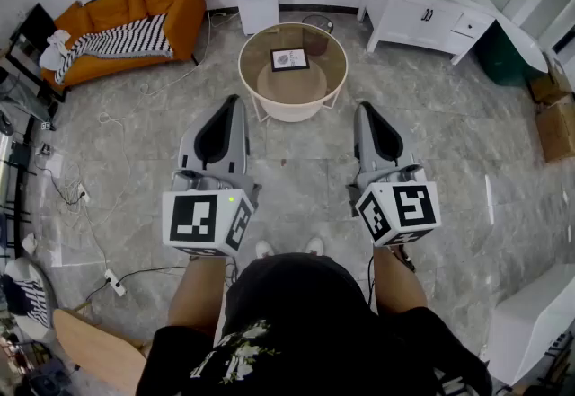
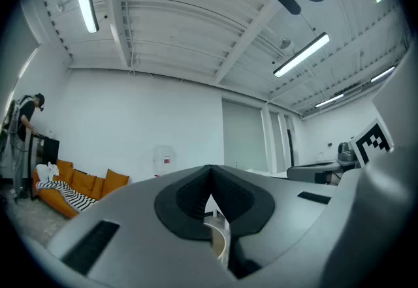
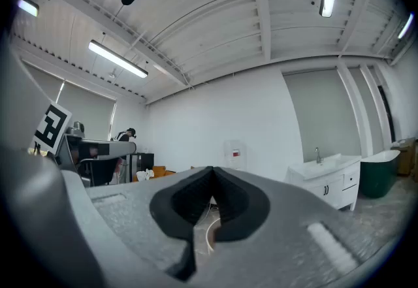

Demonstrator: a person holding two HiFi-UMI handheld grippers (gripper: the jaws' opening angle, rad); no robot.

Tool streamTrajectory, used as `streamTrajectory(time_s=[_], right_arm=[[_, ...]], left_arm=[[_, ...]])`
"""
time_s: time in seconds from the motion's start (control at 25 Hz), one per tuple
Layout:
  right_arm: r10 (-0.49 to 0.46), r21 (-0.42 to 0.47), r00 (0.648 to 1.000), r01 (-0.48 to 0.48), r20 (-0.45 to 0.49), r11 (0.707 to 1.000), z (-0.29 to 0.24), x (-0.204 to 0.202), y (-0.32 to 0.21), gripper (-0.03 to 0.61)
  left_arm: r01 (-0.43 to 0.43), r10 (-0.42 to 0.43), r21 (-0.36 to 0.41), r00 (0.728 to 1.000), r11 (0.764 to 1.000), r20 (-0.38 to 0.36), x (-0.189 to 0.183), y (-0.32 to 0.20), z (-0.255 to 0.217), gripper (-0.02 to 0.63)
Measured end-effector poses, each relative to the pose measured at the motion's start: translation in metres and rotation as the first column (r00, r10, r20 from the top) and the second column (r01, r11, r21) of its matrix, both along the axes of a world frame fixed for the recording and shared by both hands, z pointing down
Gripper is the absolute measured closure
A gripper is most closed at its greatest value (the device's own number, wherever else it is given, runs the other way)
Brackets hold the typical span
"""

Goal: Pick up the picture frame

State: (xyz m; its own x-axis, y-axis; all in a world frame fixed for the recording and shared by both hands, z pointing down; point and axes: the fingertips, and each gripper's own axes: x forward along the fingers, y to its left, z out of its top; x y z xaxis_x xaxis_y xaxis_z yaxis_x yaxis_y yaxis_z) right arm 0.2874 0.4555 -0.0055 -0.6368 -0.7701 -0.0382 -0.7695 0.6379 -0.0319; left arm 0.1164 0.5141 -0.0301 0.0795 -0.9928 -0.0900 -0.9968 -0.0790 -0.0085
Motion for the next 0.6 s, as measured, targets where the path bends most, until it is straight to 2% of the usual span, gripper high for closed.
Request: streamTrajectory(time_s=[0.12,0.32,0.6], right_arm=[[0.003,0.001,1.000,-0.003,0.003,1.000,-0.002,0.003,-0.001,0.584],[0.031,0.103,0.998,-0.026,-0.050,0.994,-0.011,0.008,0.003,0.584],[0.026,0.091,0.999,-0.023,-0.032,0.996,-0.010,0.018,0.004,0.583]], left_arm=[[0.000,0.000,-0.001,1.000,1.000,0.003,0.002,0.000,-0.001,0.603],[0.003,-0.003,0.003,1.000,1.000,0.000,0.007,-0.003,0.001,0.603],[0.006,-0.006,0.004,1.000,1.000,0.002,0.014,0.001,0.001,0.603]])
